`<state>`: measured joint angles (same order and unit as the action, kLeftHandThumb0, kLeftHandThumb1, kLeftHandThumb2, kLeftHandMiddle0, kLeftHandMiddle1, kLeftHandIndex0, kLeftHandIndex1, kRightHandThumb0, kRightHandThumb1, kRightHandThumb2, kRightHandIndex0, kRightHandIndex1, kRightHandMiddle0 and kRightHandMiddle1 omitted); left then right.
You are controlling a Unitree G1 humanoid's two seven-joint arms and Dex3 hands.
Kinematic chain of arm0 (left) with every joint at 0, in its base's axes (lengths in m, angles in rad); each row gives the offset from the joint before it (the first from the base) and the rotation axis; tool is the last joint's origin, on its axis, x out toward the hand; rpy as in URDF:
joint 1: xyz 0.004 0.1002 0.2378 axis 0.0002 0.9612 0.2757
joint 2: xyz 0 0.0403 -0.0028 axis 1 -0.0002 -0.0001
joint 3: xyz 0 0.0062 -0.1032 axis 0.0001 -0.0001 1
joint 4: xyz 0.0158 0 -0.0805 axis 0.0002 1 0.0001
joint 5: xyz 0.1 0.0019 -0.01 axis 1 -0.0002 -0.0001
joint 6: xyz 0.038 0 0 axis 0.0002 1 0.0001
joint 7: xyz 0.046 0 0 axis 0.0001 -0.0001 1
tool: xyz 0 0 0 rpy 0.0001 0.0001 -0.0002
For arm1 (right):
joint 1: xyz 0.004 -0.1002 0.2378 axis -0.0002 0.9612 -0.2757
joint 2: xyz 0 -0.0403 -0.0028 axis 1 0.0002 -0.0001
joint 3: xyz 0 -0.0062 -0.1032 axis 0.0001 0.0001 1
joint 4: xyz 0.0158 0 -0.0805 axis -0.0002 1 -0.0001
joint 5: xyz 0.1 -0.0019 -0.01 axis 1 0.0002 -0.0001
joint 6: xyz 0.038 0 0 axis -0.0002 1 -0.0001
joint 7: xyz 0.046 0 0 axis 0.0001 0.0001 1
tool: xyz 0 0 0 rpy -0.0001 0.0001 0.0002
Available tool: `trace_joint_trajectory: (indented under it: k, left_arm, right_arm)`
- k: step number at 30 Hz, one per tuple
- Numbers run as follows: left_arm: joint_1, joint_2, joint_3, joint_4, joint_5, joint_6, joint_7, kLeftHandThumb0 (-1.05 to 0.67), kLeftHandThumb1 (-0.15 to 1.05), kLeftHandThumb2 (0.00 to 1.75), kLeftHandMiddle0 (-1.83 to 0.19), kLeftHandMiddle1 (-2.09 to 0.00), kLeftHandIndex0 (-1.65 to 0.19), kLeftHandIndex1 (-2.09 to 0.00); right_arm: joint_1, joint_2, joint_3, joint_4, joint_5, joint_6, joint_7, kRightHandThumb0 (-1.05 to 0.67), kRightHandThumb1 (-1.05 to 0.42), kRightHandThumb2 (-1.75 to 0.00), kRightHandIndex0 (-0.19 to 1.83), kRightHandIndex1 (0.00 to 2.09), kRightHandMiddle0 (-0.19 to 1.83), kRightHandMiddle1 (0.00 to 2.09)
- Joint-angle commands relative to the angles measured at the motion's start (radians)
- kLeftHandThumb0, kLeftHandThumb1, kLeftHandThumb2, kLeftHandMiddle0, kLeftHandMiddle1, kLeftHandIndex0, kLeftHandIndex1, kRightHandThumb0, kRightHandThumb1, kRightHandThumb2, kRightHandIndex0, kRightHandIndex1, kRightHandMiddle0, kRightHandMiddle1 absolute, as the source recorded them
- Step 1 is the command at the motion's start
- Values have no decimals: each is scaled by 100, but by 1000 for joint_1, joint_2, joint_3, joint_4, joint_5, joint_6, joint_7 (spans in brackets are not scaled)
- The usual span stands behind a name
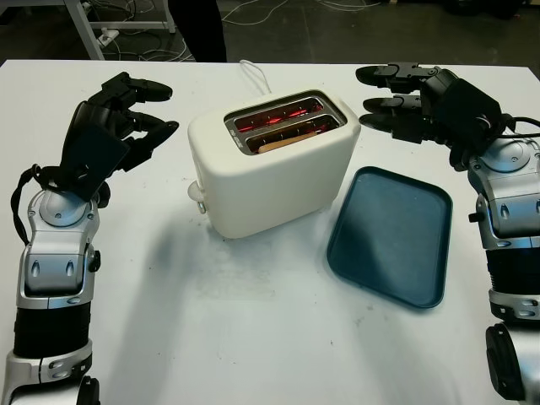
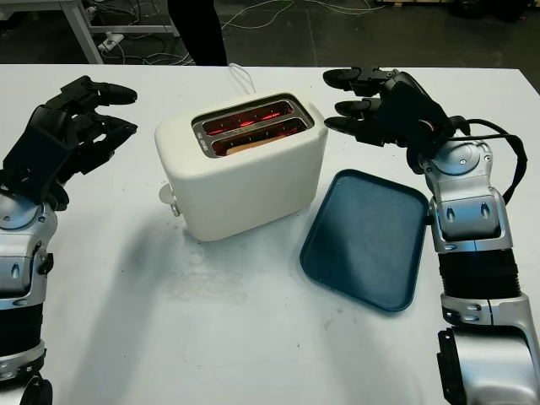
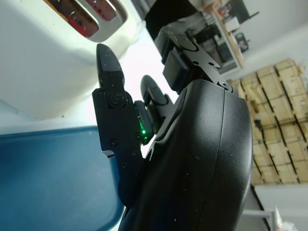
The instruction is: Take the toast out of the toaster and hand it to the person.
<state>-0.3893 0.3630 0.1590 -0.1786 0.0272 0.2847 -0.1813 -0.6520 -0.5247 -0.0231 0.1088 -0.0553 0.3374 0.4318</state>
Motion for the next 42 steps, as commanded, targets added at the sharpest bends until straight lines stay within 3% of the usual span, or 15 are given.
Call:
trace_joint_trajectory:
  k: [1, 42]
  left_arm:
    - [-6, 2, -5, 3, 4, -9, 8, -95, 92, 9, -40, -109, -40, -86]
    - [2, -9, 3, -1, -8, -17, 8, -92, 92, 6, -40, -108, -37, -88]
  right_arm:
    - [5, 1, -2, 9, 3, -25, -3, -29, -92, -9, 58, 7, 51, 1]
    - [35, 41, -56, 36, 61, -38, -34, -29, -92, -10, 54, 7, 47, 1]
